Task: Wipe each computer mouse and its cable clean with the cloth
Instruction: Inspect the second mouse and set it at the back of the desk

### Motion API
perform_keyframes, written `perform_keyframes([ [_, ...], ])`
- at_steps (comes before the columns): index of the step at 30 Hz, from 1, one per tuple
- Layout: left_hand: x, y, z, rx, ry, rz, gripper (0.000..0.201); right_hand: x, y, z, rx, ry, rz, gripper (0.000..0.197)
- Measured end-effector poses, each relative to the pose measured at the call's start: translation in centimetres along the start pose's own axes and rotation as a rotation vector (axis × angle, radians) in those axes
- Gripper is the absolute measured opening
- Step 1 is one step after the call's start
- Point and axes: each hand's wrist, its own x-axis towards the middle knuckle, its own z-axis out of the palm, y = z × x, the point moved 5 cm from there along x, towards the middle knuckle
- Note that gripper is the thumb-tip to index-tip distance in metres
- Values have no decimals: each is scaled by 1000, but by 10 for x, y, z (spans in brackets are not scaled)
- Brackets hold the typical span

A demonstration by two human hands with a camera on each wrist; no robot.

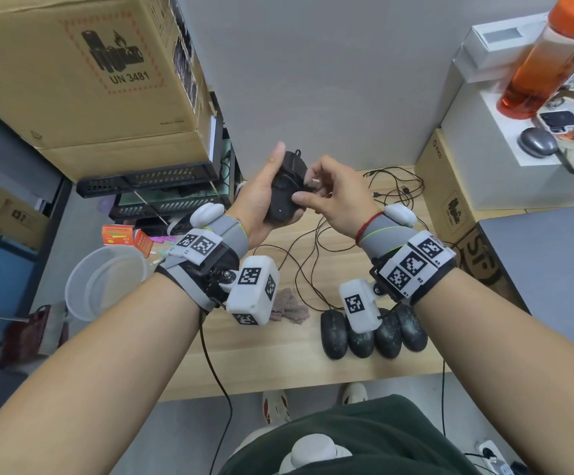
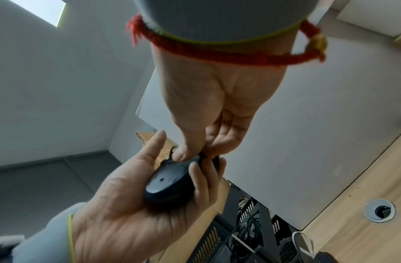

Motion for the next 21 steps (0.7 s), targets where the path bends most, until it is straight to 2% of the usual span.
perform_keyframes([
  [3,3,-1,-6,68,57,-6,41,1,1,0,153,-90,51,24],
  [8,-3,-8,-4,184,20,-95,24,5,2,-13,233,-51,24,22],
  [16,-6,-12,8,262,-74,-130,30,9,1,-16,184,-34,20,14],
  [21,-6,-18,14,231,-68,-154,37,12,20,-21,61,27,77,19],
])
